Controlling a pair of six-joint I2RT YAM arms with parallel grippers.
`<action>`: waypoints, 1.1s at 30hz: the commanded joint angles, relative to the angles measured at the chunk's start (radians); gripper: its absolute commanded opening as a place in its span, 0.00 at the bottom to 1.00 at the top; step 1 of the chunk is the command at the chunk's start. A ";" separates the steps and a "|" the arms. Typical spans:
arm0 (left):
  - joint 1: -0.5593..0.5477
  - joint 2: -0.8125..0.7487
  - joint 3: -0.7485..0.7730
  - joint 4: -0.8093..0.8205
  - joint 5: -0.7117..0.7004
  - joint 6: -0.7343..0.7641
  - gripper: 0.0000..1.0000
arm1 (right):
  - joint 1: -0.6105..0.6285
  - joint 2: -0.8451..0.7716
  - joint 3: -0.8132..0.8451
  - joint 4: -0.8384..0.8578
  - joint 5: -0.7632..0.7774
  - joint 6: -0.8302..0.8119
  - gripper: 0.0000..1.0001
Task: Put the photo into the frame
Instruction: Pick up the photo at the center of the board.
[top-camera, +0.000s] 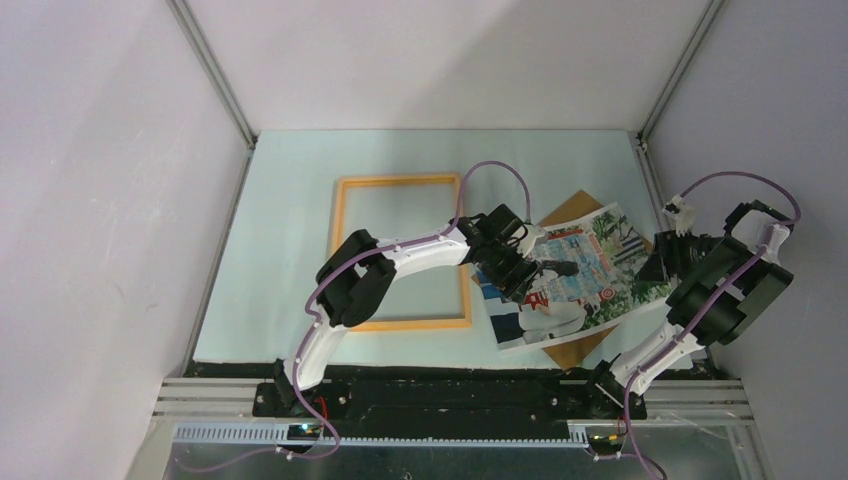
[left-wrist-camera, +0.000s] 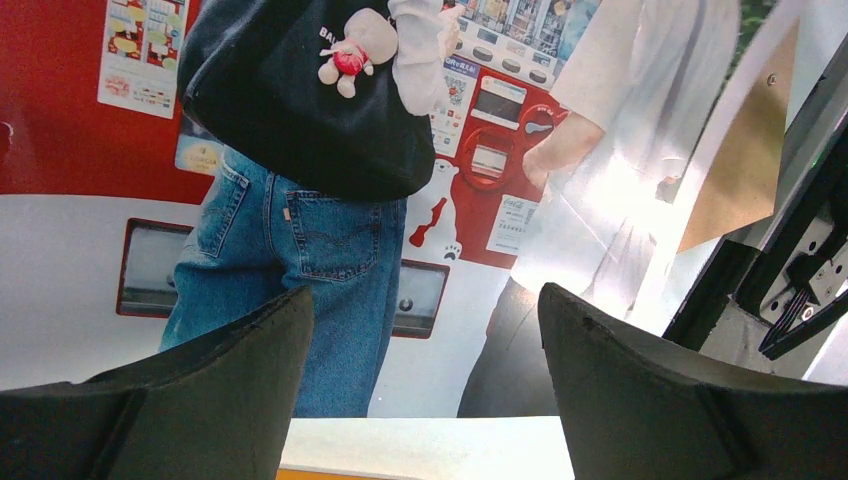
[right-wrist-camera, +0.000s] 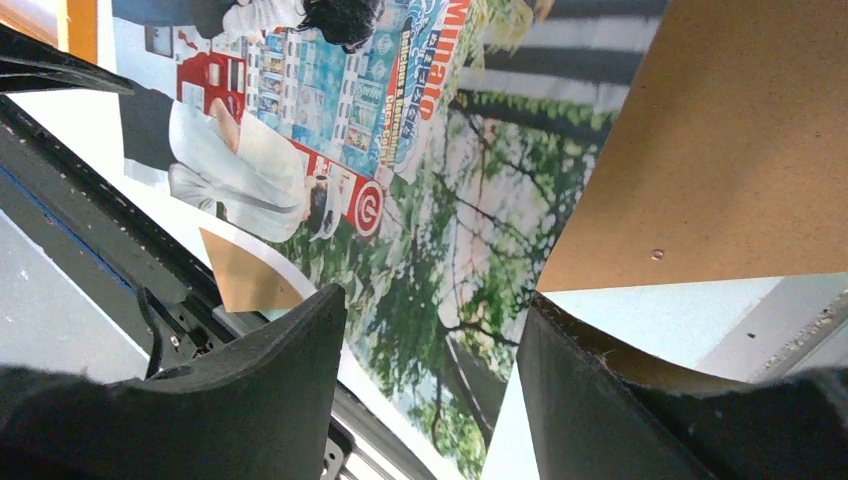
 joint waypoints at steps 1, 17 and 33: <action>-0.008 0.032 -0.023 -0.040 0.008 0.022 0.88 | 0.001 0.029 0.058 0.007 0.029 -0.023 0.65; -0.008 0.027 -0.024 -0.040 0.001 0.031 0.89 | 0.037 0.141 0.044 0.054 -0.056 0.056 0.53; -0.006 -0.055 -0.020 -0.041 -0.041 0.039 0.94 | 0.025 -0.099 0.060 0.045 -0.061 0.160 0.00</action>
